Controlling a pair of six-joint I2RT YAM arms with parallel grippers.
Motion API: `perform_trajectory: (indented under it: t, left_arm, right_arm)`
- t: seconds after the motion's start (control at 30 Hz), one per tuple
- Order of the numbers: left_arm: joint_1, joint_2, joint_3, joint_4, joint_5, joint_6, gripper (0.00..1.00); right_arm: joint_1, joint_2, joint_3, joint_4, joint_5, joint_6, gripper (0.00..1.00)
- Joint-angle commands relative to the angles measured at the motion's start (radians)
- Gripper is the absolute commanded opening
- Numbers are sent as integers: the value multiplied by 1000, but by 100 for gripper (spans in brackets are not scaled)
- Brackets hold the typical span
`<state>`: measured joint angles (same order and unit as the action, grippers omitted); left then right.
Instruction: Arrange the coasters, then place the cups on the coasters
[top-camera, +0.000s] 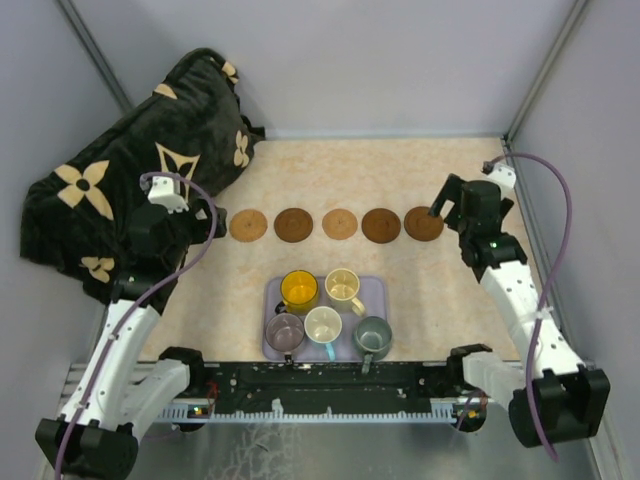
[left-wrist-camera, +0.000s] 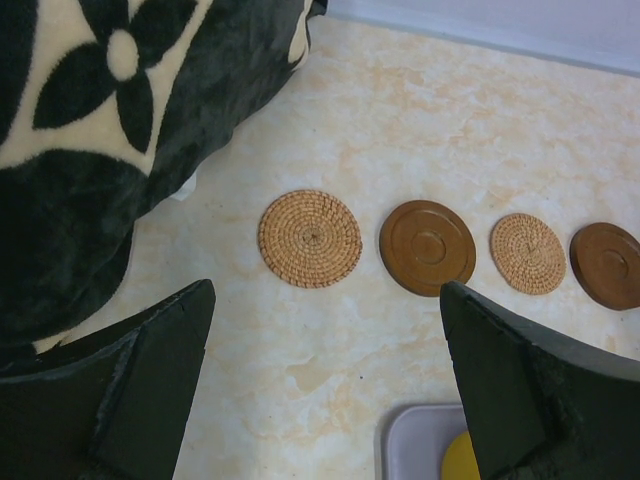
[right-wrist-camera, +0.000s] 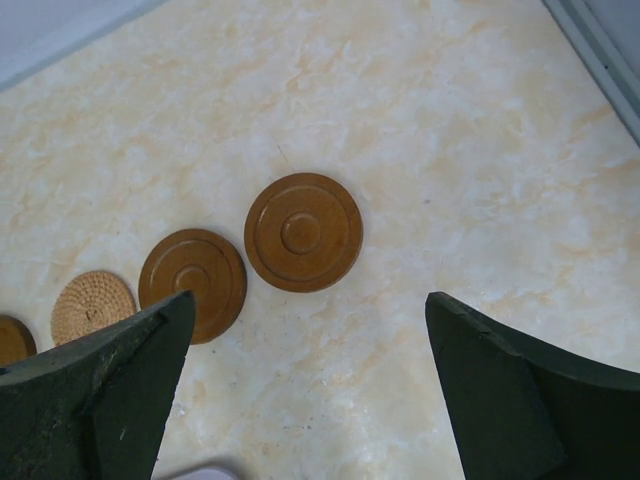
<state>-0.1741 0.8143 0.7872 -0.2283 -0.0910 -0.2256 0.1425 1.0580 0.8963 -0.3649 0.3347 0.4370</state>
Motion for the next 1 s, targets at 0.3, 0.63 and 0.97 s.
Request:
perform_trajectory:
  t: [0.3,0.63,0.97]
  left_arm:
    - [-4,-115,80,-240,-14,-35,100]
    - [-4,-170,80,-364,-10,-54,100]
    - [-3,-135,60,-352,4,-79,100]
  right_arm:
    - [-8,-340,-7,-301,3,31,99]
    - [-8,-457,7,-449,-83,3,99]
    - [-8,-416,15,-405,-67,29,99]
